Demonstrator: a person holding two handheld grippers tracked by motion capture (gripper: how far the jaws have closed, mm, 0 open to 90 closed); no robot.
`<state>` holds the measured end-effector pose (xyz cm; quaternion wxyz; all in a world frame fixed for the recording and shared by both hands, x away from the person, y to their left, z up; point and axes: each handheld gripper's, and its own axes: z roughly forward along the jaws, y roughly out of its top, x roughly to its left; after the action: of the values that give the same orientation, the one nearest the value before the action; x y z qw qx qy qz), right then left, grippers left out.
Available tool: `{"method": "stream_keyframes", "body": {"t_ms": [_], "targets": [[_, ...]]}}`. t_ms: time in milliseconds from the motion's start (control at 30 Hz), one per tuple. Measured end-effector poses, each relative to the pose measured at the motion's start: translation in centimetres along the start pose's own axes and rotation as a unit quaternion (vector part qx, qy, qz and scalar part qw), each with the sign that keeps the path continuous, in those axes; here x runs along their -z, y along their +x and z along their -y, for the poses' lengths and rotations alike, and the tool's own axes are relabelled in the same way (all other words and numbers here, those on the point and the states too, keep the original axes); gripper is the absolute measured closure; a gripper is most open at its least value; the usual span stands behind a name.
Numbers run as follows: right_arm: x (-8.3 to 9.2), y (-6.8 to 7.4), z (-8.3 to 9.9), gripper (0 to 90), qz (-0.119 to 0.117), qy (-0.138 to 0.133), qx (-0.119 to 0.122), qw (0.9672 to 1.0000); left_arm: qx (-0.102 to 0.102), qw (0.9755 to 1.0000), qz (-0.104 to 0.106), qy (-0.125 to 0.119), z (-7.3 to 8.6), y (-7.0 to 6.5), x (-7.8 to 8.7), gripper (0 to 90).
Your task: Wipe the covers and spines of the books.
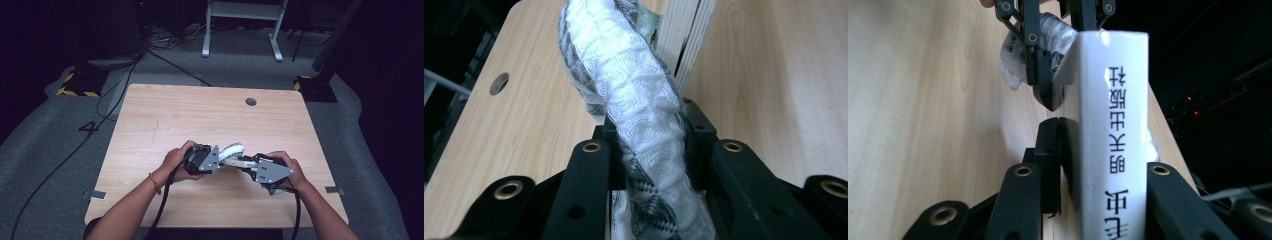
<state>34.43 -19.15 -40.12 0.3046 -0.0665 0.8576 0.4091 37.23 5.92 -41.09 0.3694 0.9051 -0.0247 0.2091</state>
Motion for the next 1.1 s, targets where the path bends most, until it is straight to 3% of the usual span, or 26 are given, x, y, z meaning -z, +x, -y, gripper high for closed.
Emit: {"method": "stream_keyframes", "body": {"t_ms": [267, 400, 533, 567, 667, 767, 1000, 1100], "targets": [[0.7, -0.8, 0.9, 69.6, -0.029, -0.028, -0.045, 0.9982, 0.025, 0.9977, 0.035, -0.052, 0.3, 0.3, 1.1, 73.2], [0.9, -1.1, 1.1, 68.9, -0.033, -0.032, -0.055, 0.9974, 0.036, 0.9962, 0.044, -0.066, 0.5, 0.4, 1.3, 73.4], [1.2, -1.4, 1.4, 70.6, -0.044, -0.034, -0.067, 0.9962, 0.032, 0.9963, 0.042, -0.067, 0.5, 0.5, 1.5, 73.1], [1.2, -1.6, 1.3, 72.8, -0.056, -0.029, -0.067, 0.9958, 0.021, 0.9977, 0.032, -0.056, 0.2, 0.4, 1.4, 72.8], [1.1, -1.5, 1.1, 75.0, -0.061, -0.025, -0.056, 0.9963, 0.02, 0.9984, 0.029, -0.044, 0.1, 0.4, 1.2, 71.4], [1.0, -1.2, 0.3, 75.3, -0.048, -0.012, -0.031, 0.9983, 0.016, 0.9991, 0.018, -0.034, -0.3, 0.4, 0.8, 69.2], [0.9, -1.3, -0.6, 75.4, -0.034, -0.007, -0.02, 0.9992, -0.01, 0.9997, -0.022, -0.007, -1.8, -0.1, 0.1, 66.2], [1.3, -1.6, -0.8, 75.4, -0.026, -0.009, -0.022, 0.9994, 0.0, 0.9993, -0.035, -0.017, -2.1, 0.1, -0.1, 65.4]]}}
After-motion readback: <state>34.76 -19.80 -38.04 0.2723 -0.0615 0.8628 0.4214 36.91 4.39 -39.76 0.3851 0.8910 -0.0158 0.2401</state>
